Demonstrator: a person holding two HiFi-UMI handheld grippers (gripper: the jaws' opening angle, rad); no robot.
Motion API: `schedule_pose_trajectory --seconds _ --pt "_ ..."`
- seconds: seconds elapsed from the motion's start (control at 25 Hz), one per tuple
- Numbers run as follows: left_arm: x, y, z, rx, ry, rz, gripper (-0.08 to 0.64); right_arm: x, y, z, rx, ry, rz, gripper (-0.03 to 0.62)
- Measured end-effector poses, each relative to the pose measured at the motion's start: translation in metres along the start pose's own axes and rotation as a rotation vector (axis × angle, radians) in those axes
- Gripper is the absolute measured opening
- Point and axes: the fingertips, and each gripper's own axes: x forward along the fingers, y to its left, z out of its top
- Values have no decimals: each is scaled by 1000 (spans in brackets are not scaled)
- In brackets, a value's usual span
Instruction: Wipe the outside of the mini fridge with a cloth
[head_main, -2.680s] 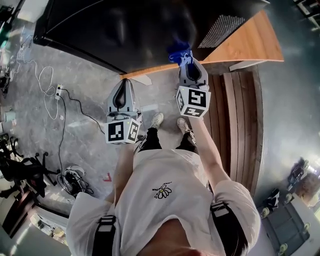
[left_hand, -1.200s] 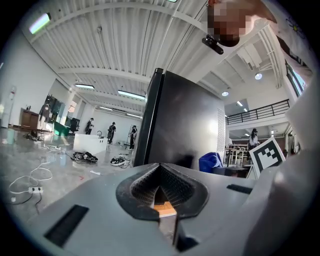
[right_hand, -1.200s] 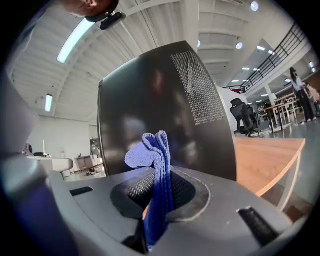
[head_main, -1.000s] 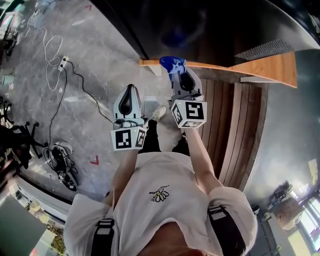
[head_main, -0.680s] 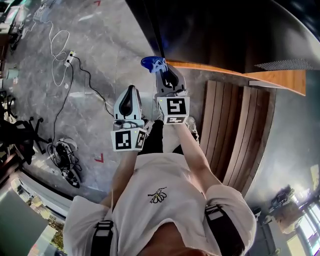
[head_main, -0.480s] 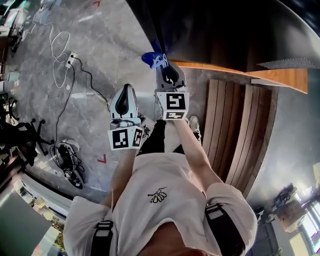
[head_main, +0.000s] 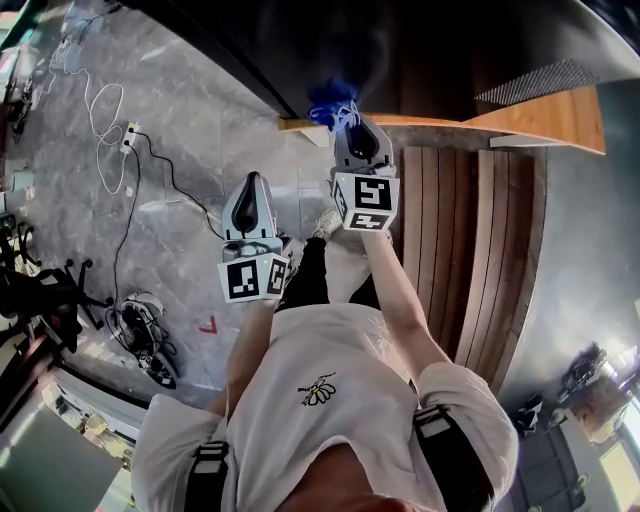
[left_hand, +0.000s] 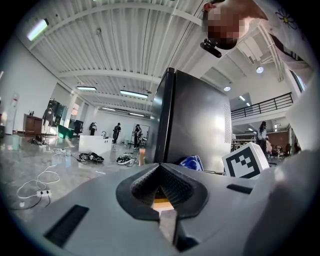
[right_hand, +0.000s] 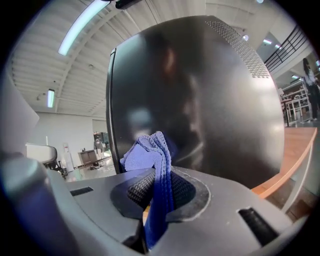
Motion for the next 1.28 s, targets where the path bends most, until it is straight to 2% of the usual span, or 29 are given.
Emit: schedule_pose_trajectory --seconds 0.16,0.32,0.48,0.92,1.08,1.28 --pt "3 -17 -2 -4 -1 -19 5 -20 -48 7 -22 -9 -79 61" --pt "11 -35 -3 -6 -8 -32 5 -41 -111 13 -3 -23 -182 61" --pt "15 -54 -8 -5 -6 -36 5 -54 -157 15 -62 -18 -238 61" --pt "10 -88 -44 18 62 -62 5 -83 -235 21 -46 -30 -356 61" --pt "11 -91 -42 20 47 -47 5 -87 -249 21 -78 -19 -367 61" --pt "8 -90 -36 25 29 -31 5 -89 -254 20 -65 -23 -380 61"
